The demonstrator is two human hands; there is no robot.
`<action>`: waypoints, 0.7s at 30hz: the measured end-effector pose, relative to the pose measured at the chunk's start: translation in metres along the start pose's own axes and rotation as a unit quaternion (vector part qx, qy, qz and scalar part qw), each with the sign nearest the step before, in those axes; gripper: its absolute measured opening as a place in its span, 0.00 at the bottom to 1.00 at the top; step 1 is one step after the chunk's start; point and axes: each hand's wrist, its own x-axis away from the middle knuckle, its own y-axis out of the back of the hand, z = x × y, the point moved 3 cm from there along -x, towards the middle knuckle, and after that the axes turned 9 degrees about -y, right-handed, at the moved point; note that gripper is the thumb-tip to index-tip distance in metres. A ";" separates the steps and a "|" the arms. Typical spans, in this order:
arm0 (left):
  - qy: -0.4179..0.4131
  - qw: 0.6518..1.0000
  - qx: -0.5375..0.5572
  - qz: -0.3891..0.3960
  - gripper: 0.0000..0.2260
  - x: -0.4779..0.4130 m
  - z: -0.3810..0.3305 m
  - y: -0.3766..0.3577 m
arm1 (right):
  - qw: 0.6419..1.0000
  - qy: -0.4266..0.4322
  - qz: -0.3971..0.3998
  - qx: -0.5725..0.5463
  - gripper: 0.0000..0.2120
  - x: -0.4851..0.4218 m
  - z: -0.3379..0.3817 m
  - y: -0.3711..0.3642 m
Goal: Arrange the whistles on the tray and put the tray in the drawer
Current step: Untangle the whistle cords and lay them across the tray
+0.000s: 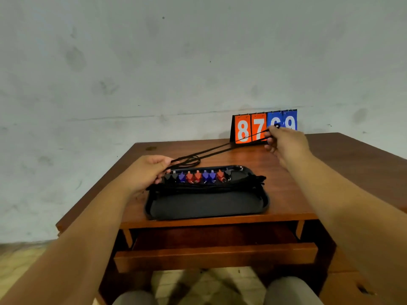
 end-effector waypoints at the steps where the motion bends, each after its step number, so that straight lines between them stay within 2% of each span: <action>1: 0.000 1.000 0.003 -0.018 0.13 -0.001 0.006 0.001 | 1.000 -0.003 0.005 -0.003 0.05 0.000 -0.007 0.001; 7: -0.001 0.986 0.073 -0.151 0.06 0.003 0.030 0.002 | 1.000 -0.010 0.012 0.012 0.04 -0.005 -0.043 0.009; 9: -0.008 0.982 0.020 -0.186 0.05 0.007 0.036 0.003 | 0.999 -0.007 0.019 0.026 0.05 -0.011 -0.055 0.011; 11: -0.008 0.973 -0.083 -0.217 0.04 0.009 0.043 0.008 | 0.997 0.008 0.023 0.077 0.06 -0.017 -0.067 0.013; 13: -0.021 0.961 -0.153 -0.229 0.04 0.010 0.048 0.012 | 0.985 0.043 0.030 0.167 0.08 -0.020 -0.076 0.016; 15: -0.045 0.955 -0.185 -0.229 0.05 0.008 0.054 0.015 | 0.975 0.062 0.033 0.210 0.07 -0.020 -0.086 0.019; 19: -0.052 0.957 -0.179 -0.223 0.08 0.007 0.075 0.020 | 0.983 0.034 0.038 0.175 0.05 -0.022 -0.098 0.024; 21: -0.041 0.969 -0.114 -0.215 0.08 0.007 0.084 0.020 | 0.985 0.016 0.042 0.166 0.04 -0.027 -0.099 0.025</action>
